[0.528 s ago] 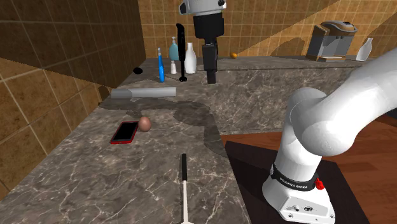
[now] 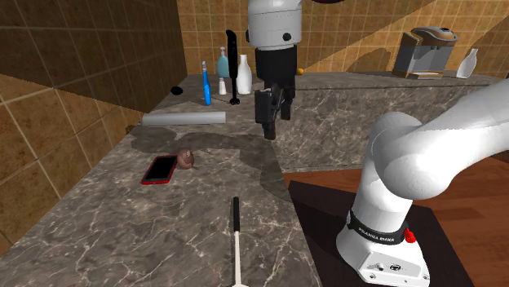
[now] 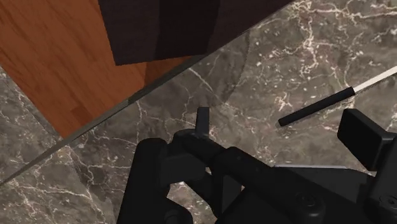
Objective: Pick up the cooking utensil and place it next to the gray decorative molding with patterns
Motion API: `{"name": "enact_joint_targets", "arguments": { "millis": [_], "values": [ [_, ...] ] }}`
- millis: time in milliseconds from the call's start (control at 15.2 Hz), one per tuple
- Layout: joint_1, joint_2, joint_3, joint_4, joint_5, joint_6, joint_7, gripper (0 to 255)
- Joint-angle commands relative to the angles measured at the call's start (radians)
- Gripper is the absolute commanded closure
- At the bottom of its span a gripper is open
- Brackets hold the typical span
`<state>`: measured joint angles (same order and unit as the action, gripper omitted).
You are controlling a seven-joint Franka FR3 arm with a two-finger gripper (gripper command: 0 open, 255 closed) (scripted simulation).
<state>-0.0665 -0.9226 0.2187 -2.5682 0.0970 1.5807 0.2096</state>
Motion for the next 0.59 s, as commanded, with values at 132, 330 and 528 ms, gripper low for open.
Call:
{"name": "enact_joint_targets", "arguments": {
  "millis": [132, 330, 528],
  "values": [
    [-0.017, -0.067, 0.128, -0.094, 0.130, 0.058, 0.262, 0],
    [-0.030, -0.076, 0.240, -0.136, 0.233, 0.121, 0.454, 0],
    [-0.053, -0.054, 0.362, -0.155, 0.333, 0.198, 0.645, 0]
  ]
}}
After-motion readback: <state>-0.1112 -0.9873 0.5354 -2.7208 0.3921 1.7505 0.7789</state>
